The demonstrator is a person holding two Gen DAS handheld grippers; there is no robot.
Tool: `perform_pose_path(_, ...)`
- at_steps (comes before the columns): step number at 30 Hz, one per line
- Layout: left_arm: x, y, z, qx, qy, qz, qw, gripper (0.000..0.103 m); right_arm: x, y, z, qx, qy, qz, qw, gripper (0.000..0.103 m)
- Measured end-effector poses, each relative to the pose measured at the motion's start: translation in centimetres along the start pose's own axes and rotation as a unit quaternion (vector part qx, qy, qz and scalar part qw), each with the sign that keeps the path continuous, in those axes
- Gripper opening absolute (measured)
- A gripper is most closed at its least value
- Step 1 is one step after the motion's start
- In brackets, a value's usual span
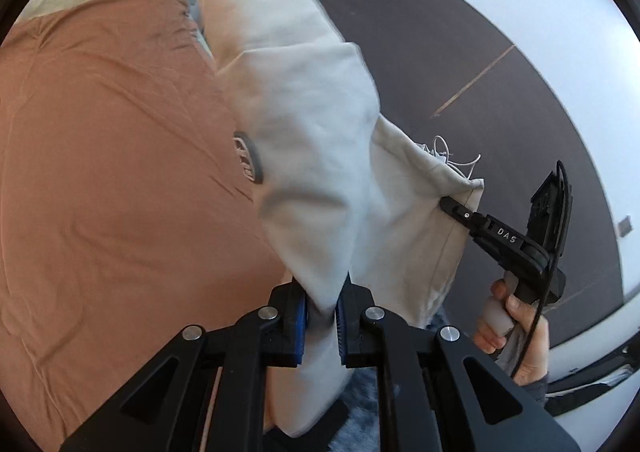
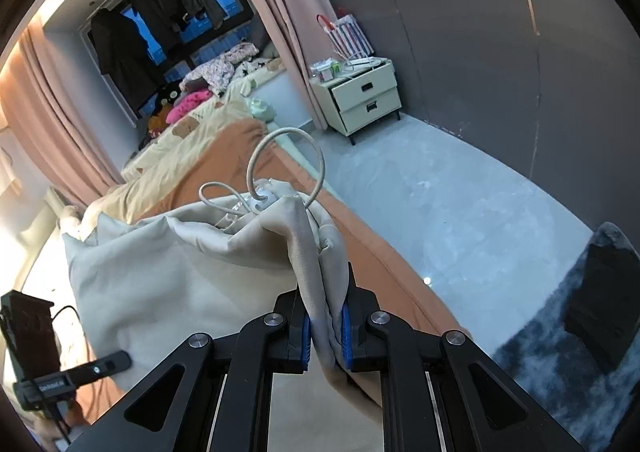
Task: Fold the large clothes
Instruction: 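Carry the folded jacket with both tools toward the bed corner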
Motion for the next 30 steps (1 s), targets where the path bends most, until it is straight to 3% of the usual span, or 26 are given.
perform_pose_path(9,5.1,10.0,5.7,-0.022,0.026,0.052,0.9981,0.014,11.4,0.8,0.8,-0.019,0.047,-0.021,0.998,0.012)
perform_pose_path(13,7.9,14.7,6.5,-0.018,0.058,0.104,0.9928,0.017,16.8,0.9,0.1,-0.022,0.068,-0.049,0.996,0.016)
perform_pose_path(14,8.9,15.5,6.6,-0.019,0.068,0.117,0.9906,0.019,18.1,0.9,-0.1,-0.021,0.072,-0.064,0.995,0.022)
perform_pose_path(15,9.8,16.3,6.6,-0.025,0.078,0.131,0.9881,0.022,19.0,0.7,-0.2,-0.018,0.074,-0.086,0.993,0.04)
perform_pose_path(16,10.0,17.4,6.7,-0.036,0.084,0.138,0.9862,0.024,19.4,0.5,-0.4,-0.016,0.073,-0.103,0.992,0.047)
perform_pose_path(19,9.6,19.1,7.0,-0.057,0.078,0.125,0.9875,0.033,18.7,-0.3,-0.9,-0.014,0.067,-0.115,0.991,0.057)
perform_pose_path(22,9.0,19.2,6.9,-0.038,0.064,0.132,0.9885,0.041,16.3,-1.8,-1.9,-0.023,0.051,-0.137,0.989,0.059)
perform_pose_path(24,8.2,18.2,4.6,-0.03,0.062,0.125,0.9898,0.045,14.5,-3.5,-2.8,-0.008,0.056,-0.146,0.988,0.062)
perform_pose_path(30,6.4,18.2,3.7,-0.03,0.052,0.101,0.993,0.045,7.1,-8.5,-7.1,0.027,0.04,-0.163,0.986,0.066)
Point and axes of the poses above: each gripper's, at about its wrist camera, not at the fingertips, and x roughly the way its jaws point, y to its left, z to its top, the point moved 3 cm from there along x, roughly the way its jaws point, and after that the axes turned 14 degrees about -z, right-handed, at the moved point
